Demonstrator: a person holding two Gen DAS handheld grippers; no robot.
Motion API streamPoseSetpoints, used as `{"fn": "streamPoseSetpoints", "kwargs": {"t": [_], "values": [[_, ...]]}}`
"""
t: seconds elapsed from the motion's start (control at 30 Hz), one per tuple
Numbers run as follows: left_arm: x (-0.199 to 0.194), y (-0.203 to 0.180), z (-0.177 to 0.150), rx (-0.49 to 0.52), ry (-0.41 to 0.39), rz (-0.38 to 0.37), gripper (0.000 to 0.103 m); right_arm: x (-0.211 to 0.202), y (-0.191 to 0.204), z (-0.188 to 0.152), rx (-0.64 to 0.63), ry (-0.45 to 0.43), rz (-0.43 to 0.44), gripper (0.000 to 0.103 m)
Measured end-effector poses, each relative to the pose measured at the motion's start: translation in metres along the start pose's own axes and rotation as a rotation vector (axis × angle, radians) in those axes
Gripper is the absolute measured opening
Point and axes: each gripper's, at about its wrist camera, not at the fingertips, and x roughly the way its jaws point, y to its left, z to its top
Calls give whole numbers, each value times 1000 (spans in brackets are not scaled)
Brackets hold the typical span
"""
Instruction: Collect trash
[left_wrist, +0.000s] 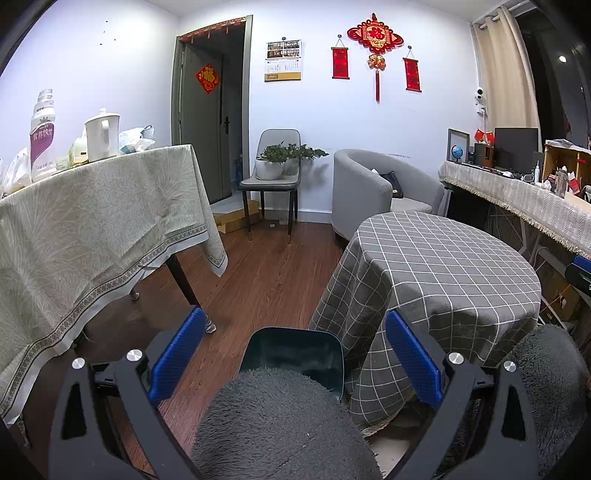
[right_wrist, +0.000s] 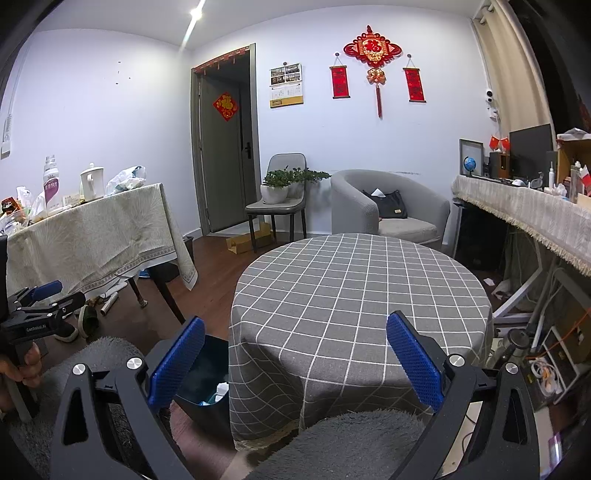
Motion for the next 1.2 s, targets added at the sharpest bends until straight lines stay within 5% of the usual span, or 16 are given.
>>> {"fn": "streamPoseSetpoints", "kwargs": {"t": [1.2], "values": [[-1, -3, 1, 14, -6, 4, 100, 0, 1, 1, -6, 2, -2, 100]]}}
